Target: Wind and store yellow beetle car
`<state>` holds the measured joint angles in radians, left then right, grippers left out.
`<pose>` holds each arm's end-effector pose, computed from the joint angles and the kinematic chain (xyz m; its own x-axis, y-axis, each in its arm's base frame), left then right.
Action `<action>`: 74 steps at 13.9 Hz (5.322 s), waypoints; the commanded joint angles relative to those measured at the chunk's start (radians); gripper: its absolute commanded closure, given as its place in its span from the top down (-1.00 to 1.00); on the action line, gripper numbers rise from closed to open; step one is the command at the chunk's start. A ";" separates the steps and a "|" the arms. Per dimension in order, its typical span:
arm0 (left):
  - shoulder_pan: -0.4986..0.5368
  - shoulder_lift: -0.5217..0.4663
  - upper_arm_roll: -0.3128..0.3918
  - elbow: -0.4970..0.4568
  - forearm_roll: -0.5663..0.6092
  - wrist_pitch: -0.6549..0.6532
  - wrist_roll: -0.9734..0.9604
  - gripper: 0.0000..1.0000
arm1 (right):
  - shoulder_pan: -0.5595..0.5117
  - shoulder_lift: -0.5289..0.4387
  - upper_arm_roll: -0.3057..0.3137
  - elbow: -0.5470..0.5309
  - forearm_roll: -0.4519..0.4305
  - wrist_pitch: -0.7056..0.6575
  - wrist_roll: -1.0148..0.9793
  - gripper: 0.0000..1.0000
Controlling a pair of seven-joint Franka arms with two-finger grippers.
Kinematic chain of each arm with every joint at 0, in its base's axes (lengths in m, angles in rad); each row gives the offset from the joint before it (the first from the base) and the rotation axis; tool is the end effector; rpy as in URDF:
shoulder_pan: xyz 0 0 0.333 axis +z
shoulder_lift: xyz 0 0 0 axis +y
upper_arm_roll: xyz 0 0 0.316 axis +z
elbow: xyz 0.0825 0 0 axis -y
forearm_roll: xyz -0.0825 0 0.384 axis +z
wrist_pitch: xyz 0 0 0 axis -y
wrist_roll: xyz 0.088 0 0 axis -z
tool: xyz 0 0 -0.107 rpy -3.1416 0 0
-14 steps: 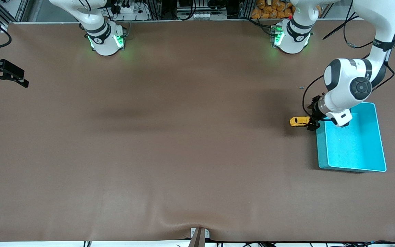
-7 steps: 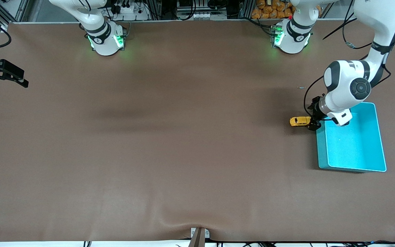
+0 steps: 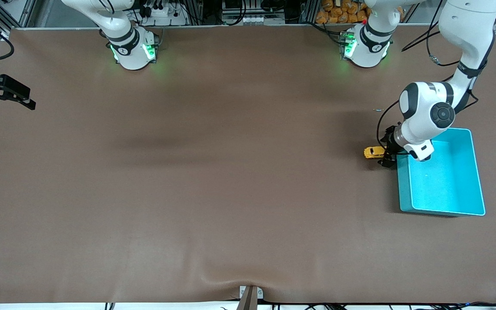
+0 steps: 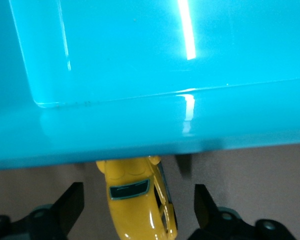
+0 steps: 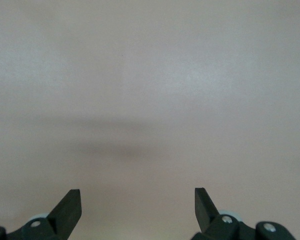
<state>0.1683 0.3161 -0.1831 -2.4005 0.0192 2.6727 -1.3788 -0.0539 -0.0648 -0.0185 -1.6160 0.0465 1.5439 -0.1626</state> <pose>0.4940 -0.0120 0.1838 0.2135 0.9754 -0.0550 0.9761 -0.2153 -0.0280 0.5303 -0.0337 0.6362 0.9958 0.0912 0.0005 0.0911 -0.9947 -0.0482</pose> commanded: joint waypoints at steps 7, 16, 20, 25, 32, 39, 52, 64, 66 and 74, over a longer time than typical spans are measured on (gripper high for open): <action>-0.090 -0.006 -0.012 0.059 0.024 0.010 -0.135 -1.00 | -0.003 -0.003 -0.003 0.014 -0.017 -0.014 0.025 1.00; -0.063 -0.025 0.001 0.489 0.025 -0.467 0.215 -1.00 | 0.005 0.003 0.000 0.053 -0.011 -0.014 0.025 1.00; 0.017 -0.023 0.005 0.534 0.028 -0.473 0.513 -1.00 | 0.003 0.016 0.000 0.053 -0.011 -0.013 0.025 1.00; 0.095 -0.006 0.002 0.526 0.111 -0.475 0.890 -1.00 | 0.006 0.017 0.000 0.051 -0.004 -0.013 0.025 1.00; 0.206 0.064 0.002 0.512 0.113 -0.462 1.380 -1.00 | 0.006 0.030 0.000 0.051 -0.002 -0.013 0.025 1.00; 0.238 0.172 0.004 0.509 0.122 -0.346 1.563 -1.00 | 0.006 0.043 0.002 0.051 -0.002 -0.014 0.025 1.00; 0.238 0.235 0.001 0.503 0.243 -0.286 1.563 0.82 | 0.006 0.049 0.002 0.054 0.000 -0.005 0.025 1.00; 0.241 -0.081 -0.131 0.500 0.219 -0.467 1.558 1.00 | 0.006 0.051 0.002 0.053 -0.008 0.028 0.023 1.00; 0.240 -0.147 -0.159 0.506 0.179 -0.539 1.558 1.00 | 0.006 0.051 0.002 0.051 -0.008 0.028 0.023 1.00; -0.217 -0.344 0.169 0.605 0.015 -0.884 1.447 1.00 | 0.006 0.049 0.002 0.053 -0.008 0.039 0.023 1.00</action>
<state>0.0503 -0.0018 -0.0863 -1.8414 0.0565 1.8658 0.1233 -0.0541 -0.0194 -0.0160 -1.5784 0.0456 1.5784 -0.1586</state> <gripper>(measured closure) 0.000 0.000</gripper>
